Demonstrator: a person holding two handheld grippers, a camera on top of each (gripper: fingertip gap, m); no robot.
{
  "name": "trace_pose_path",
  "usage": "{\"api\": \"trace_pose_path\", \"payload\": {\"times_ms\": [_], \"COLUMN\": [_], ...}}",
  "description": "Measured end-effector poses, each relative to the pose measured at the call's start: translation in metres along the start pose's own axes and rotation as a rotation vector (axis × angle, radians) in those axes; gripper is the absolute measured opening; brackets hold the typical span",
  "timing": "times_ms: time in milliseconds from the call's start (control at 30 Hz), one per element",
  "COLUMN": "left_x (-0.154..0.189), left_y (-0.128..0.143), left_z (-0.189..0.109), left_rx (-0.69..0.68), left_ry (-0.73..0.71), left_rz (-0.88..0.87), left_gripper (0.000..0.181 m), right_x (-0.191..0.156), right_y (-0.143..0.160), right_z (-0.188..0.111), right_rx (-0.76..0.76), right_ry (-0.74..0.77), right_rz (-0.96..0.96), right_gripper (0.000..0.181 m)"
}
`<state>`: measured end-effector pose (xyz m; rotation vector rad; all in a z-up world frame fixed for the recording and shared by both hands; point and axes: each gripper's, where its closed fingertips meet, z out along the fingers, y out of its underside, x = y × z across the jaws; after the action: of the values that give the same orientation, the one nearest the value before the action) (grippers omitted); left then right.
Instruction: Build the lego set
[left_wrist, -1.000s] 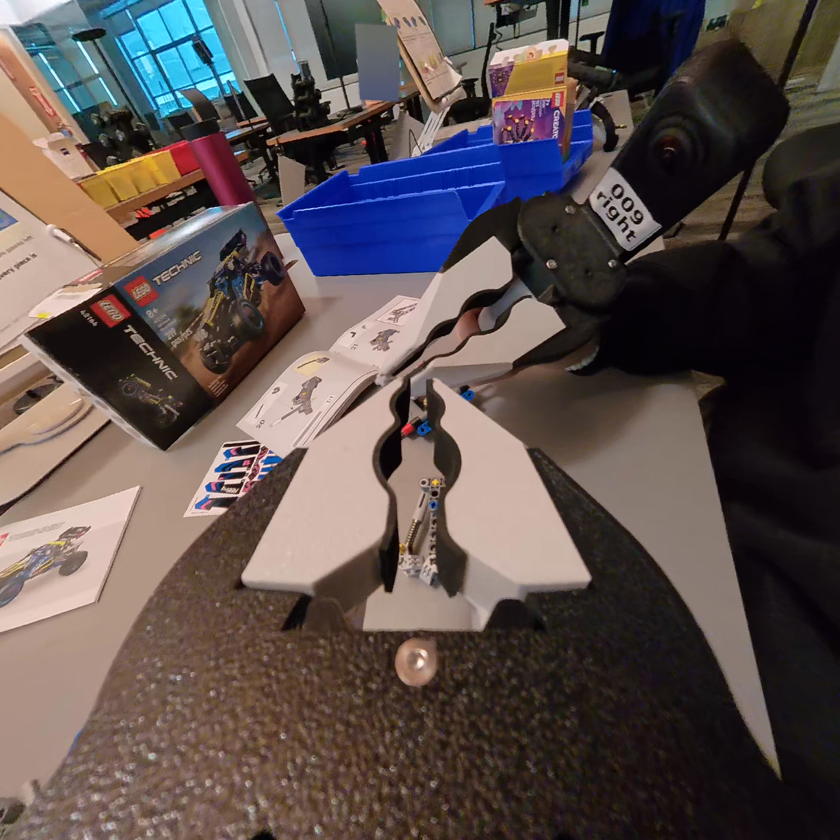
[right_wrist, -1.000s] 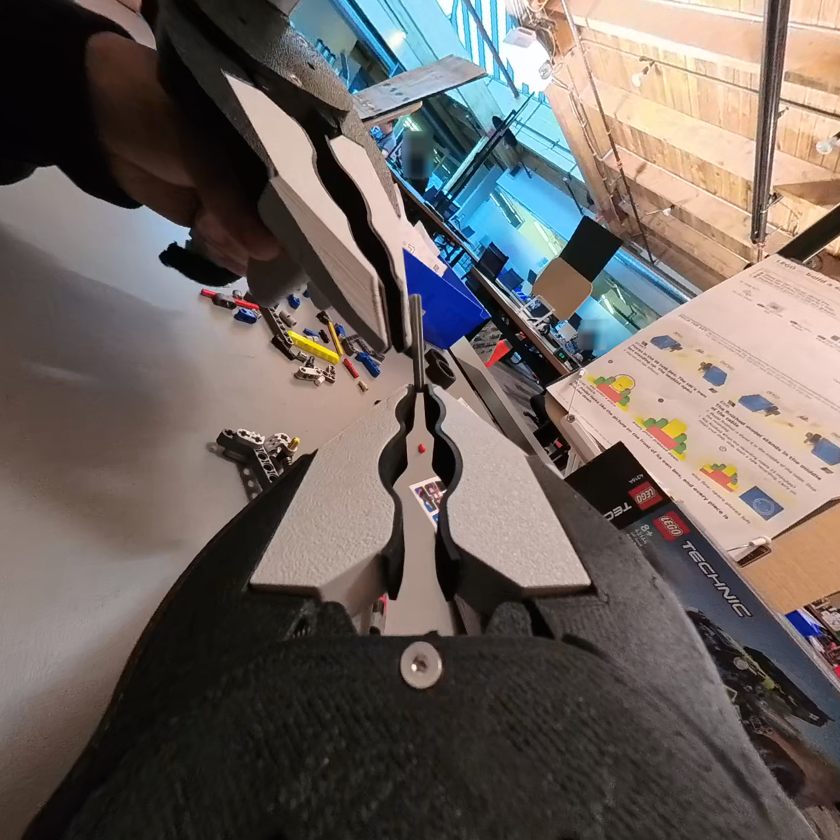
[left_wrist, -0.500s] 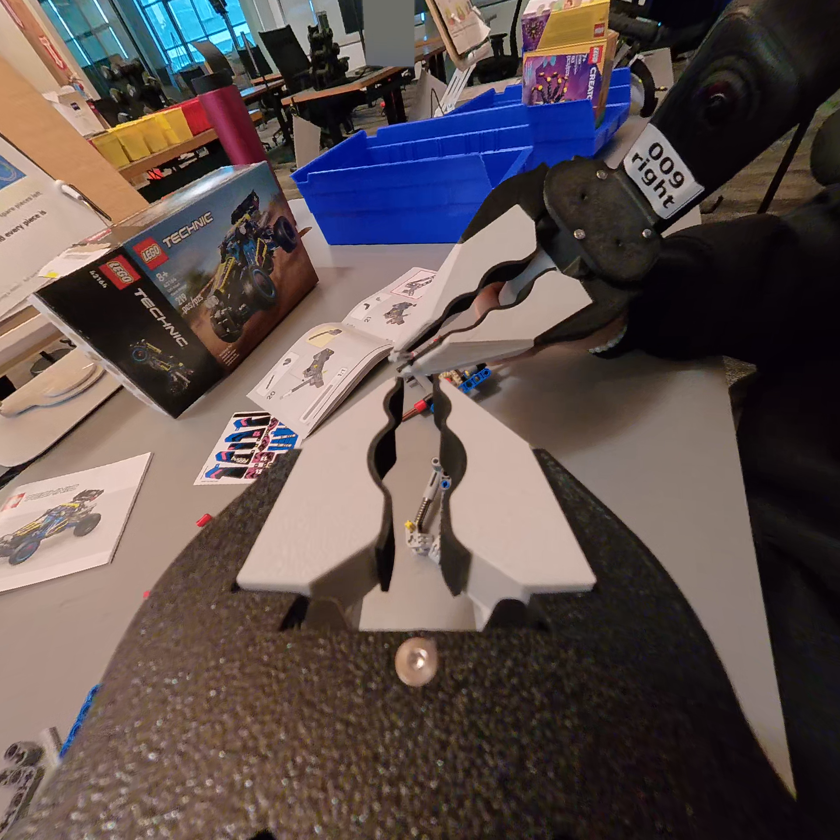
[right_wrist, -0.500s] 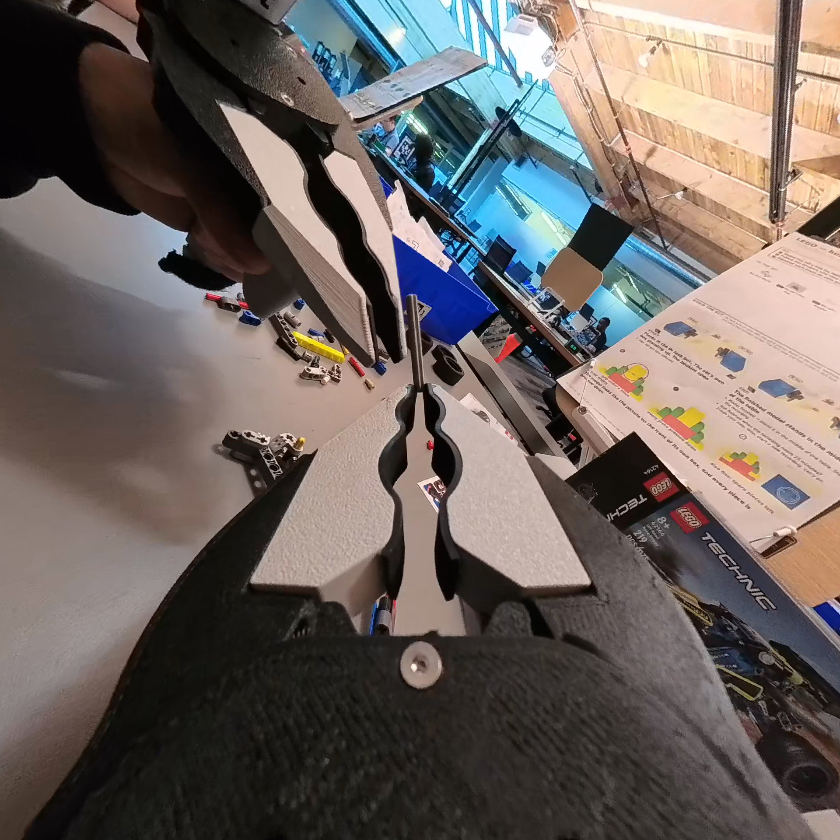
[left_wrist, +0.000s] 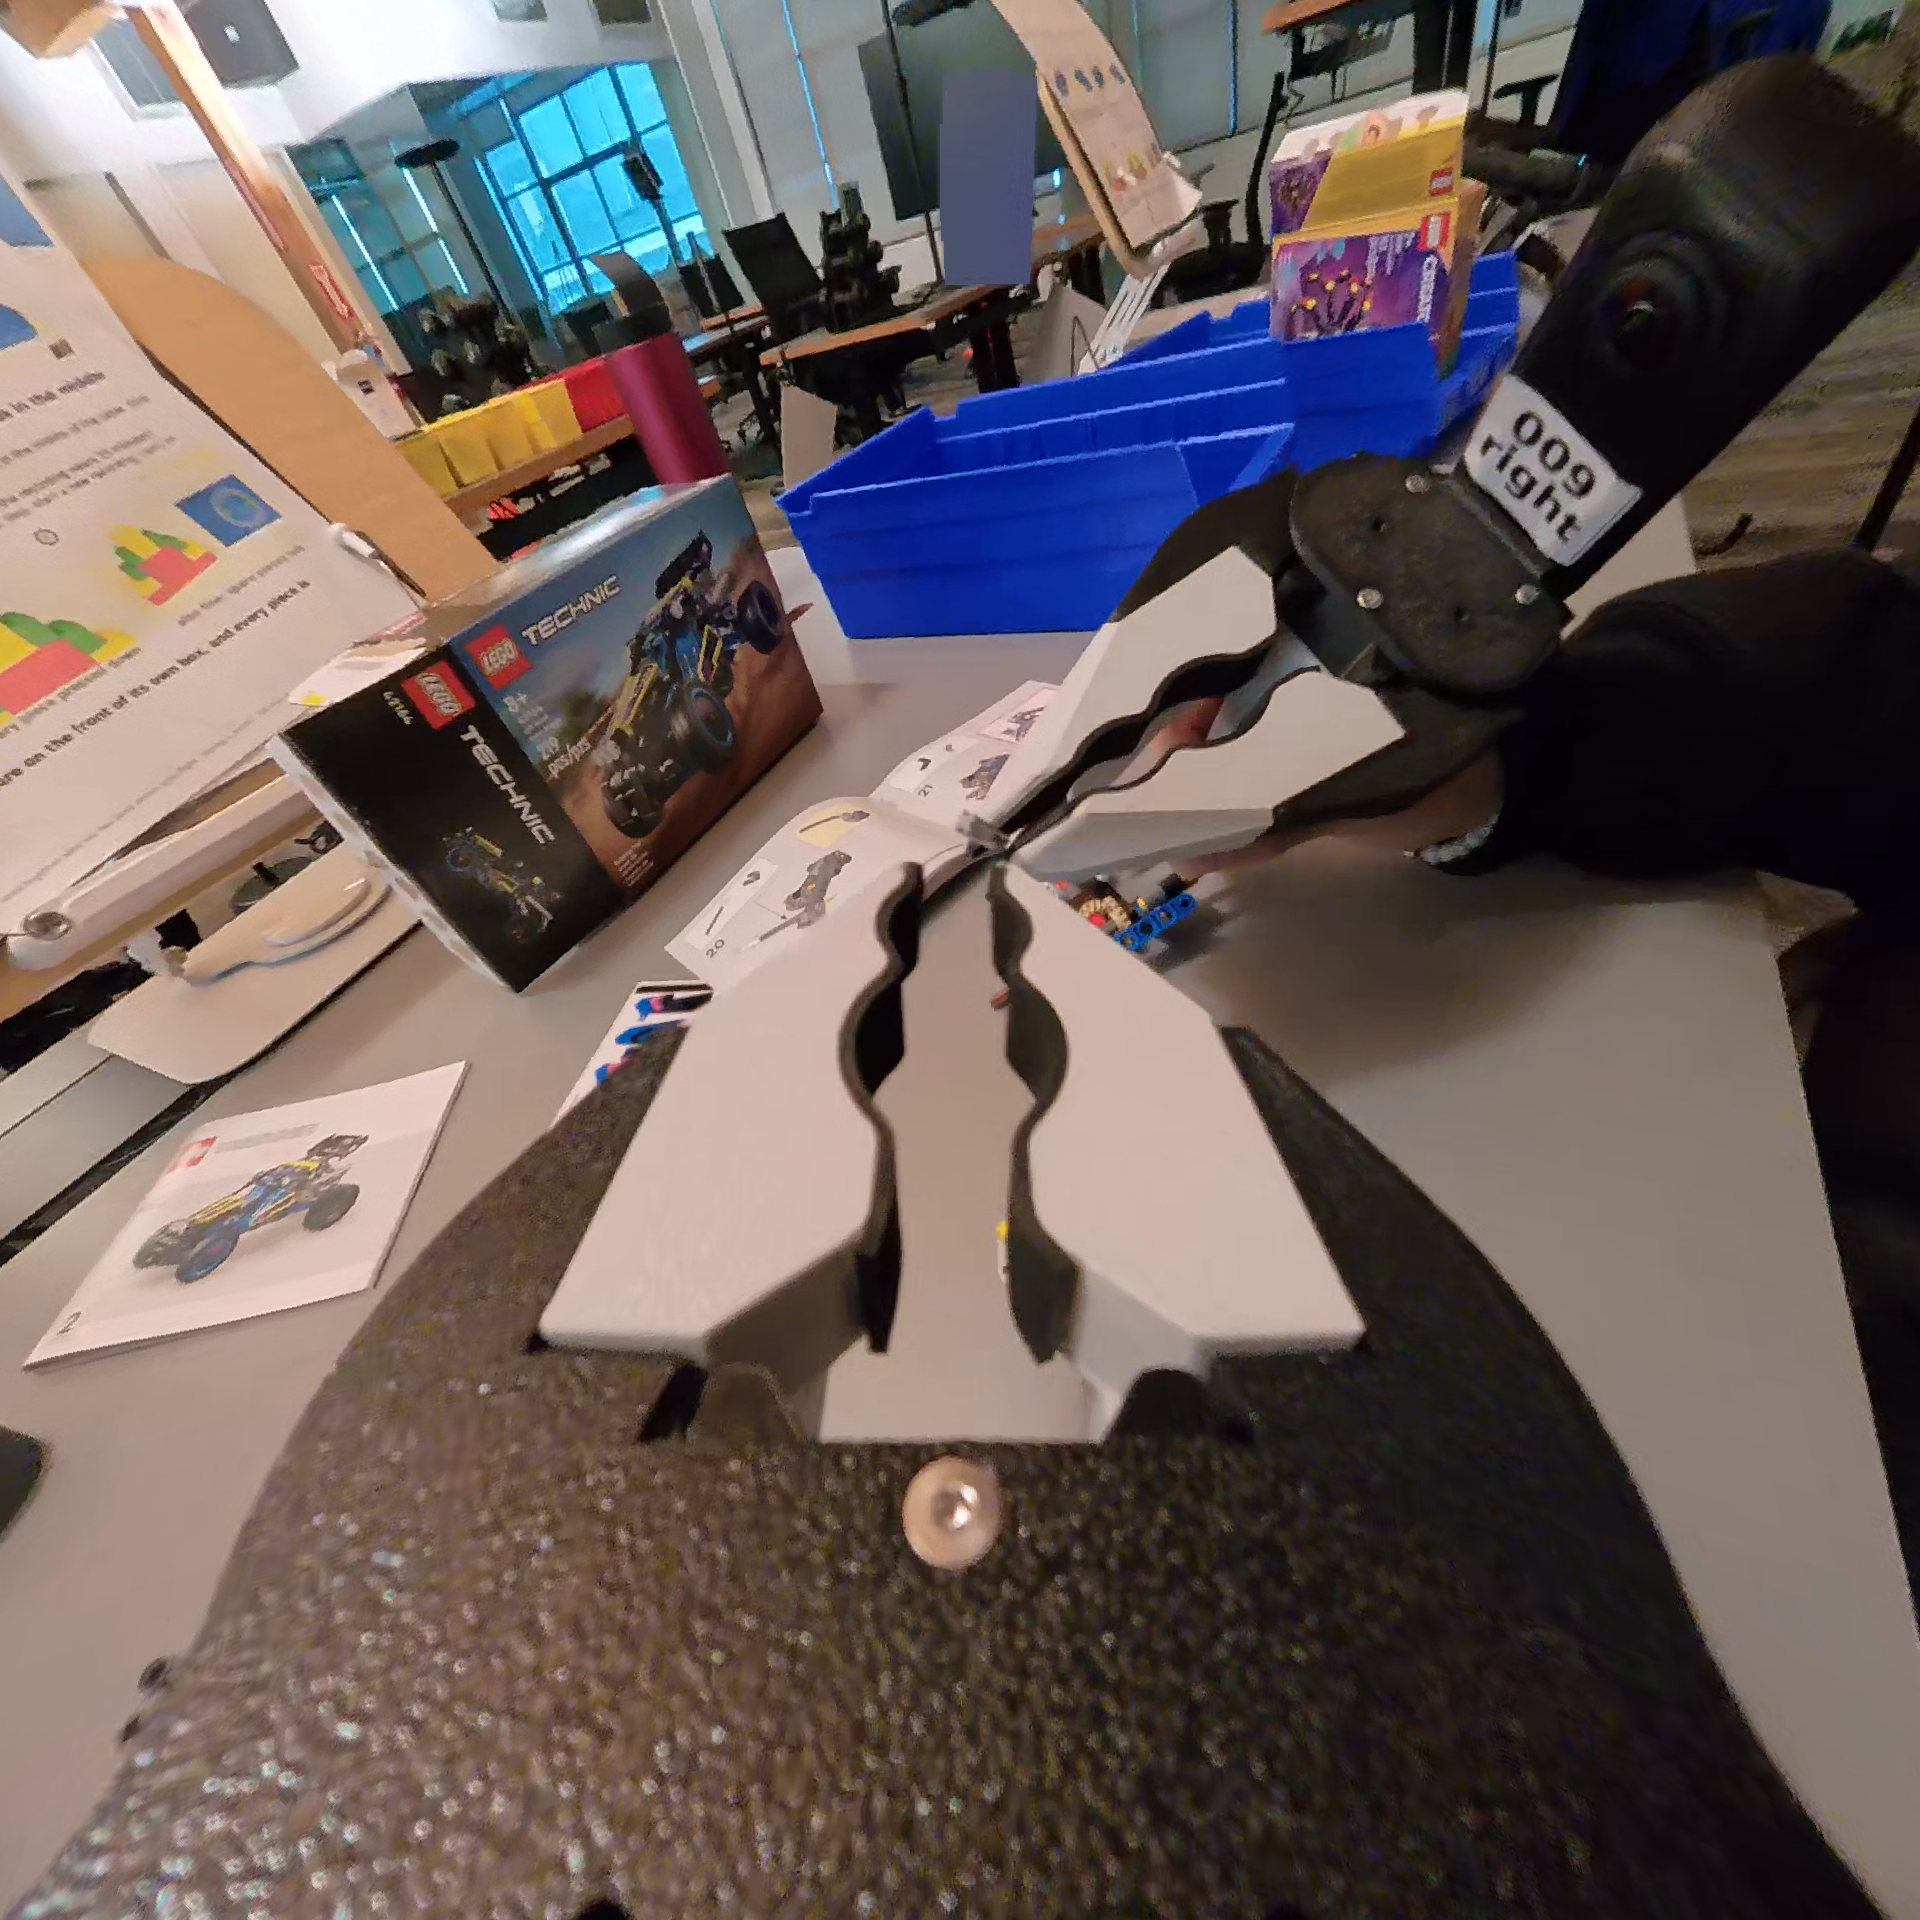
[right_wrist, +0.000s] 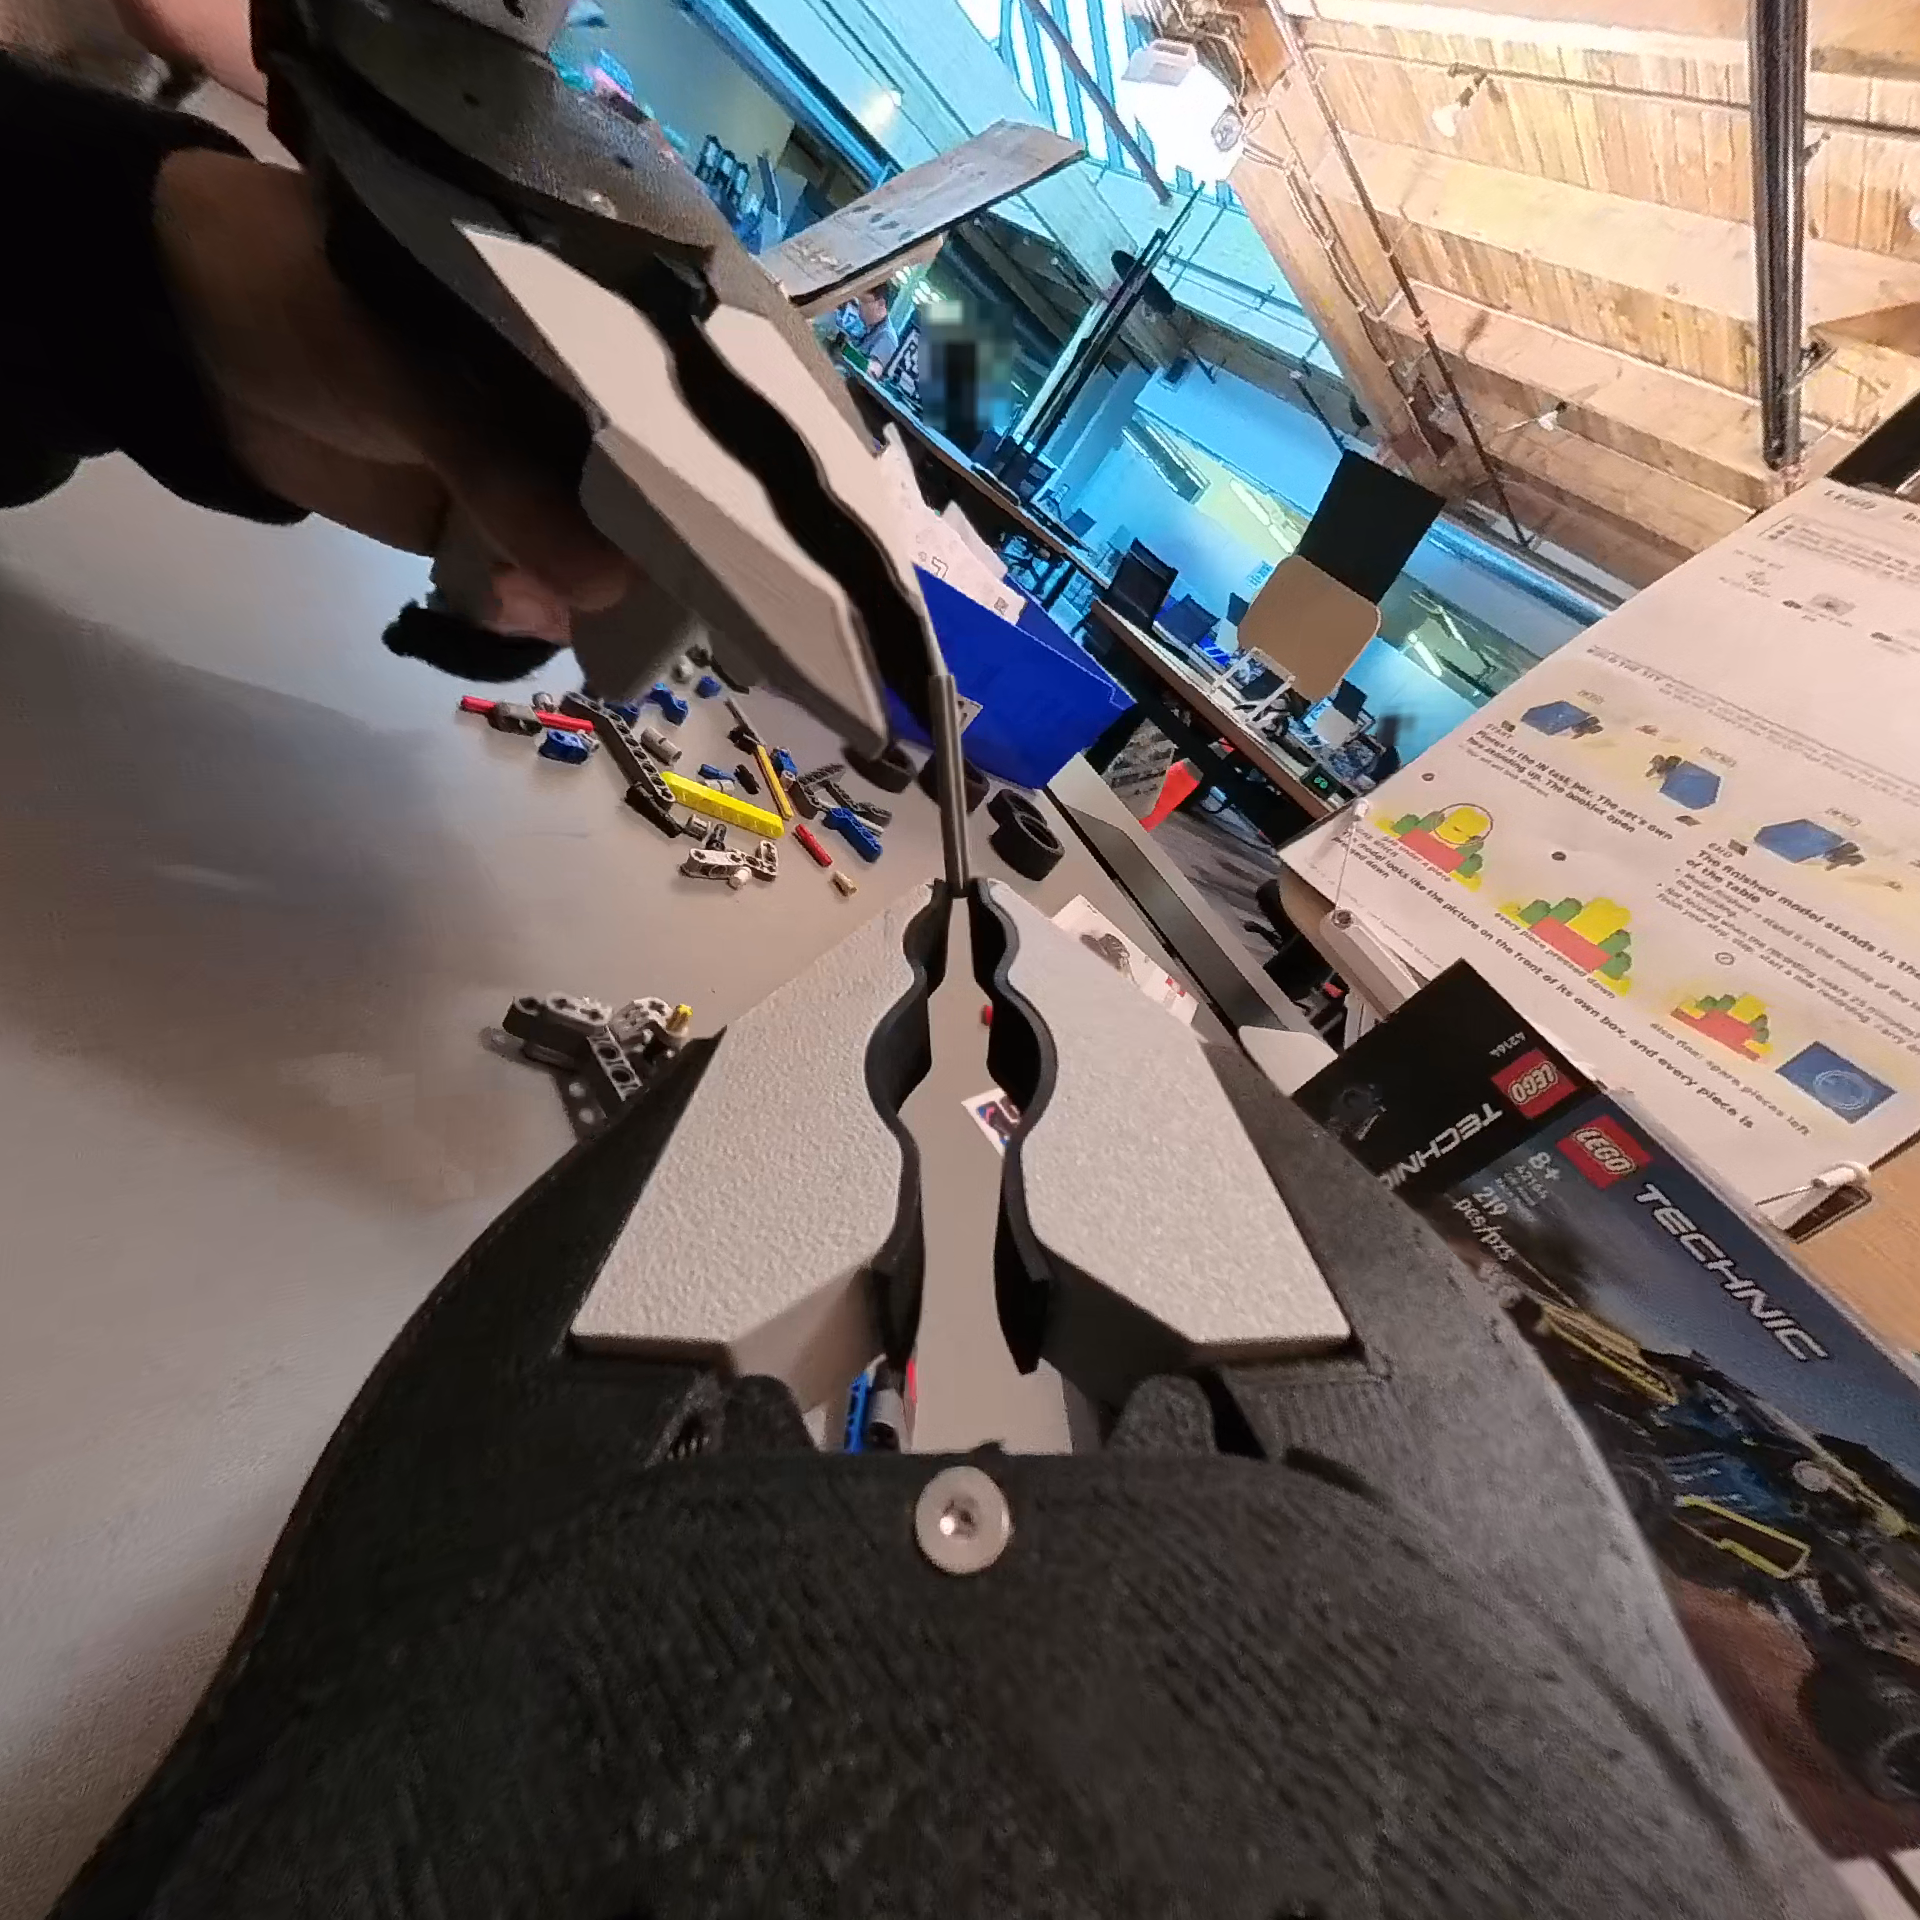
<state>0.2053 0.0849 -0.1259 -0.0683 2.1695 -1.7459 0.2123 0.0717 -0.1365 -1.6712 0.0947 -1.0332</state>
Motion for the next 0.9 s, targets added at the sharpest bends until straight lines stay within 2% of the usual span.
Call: {"api": "trace_pose_path", "payload": {"times_ms": [67, 133, 233, 500, 633, 733, 833, 900], "left_x": [0.002, 0.004, 0.009, 0.018, 0.016, 0.010, 0.004, 0.000], "left_y": [0.007, 0.008, 0.005, -0.001, 0.001, 0.003, 0.009, 0.019], "left_z": [0.001, 0.003, 0.004, 0.003, 0.005, 0.003, -0.001, -0.007], "left_rx": [-0.037, -0.036, 0.001, 0.040, 0.029, 0.019, -0.017, -0.089], "left_ry": [0.011, 0.022, 0.068, 0.120, 0.099, 0.073, 0.061, 0.066], "left_rz": [0.006, -0.016, -0.058, -0.049, -0.031, 0.000, 0.014, 0.029], "left_gripper": [0.021, 0.024, 0.023, 0.010, 0.017, 0.015, 0.015, 0.016], "right_x": [0.002, -0.001, -0.008, -0.008, 0.002, 0.016, 0.020, 0.019], "right_y": [-0.001, -0.003, -0.003, -0.009, -0.007, -0.004, 0.001, 0.001], "right_z": [-0.001, -0.001, 0.001, -0.001, -0.002, -0.006, -0.007, -0.006], "right_rx": [0.014, 0.029, 0.039, 0.073, 0.058, 0.049, 0.033, 0.026], "right_ry": [-0.002, -0.027, -0.076, -0.070, -0.010, 0.054, 0.067, 0.070], "right_rz": [0.028, 0.056, 0.083, 0.065, 0.049, 0.082, 0.104, 0.088], "right_gripper": [0.002, 0.002, 0.002, 0.002, 0.002, 0.002, 0.002, 0.002]}}
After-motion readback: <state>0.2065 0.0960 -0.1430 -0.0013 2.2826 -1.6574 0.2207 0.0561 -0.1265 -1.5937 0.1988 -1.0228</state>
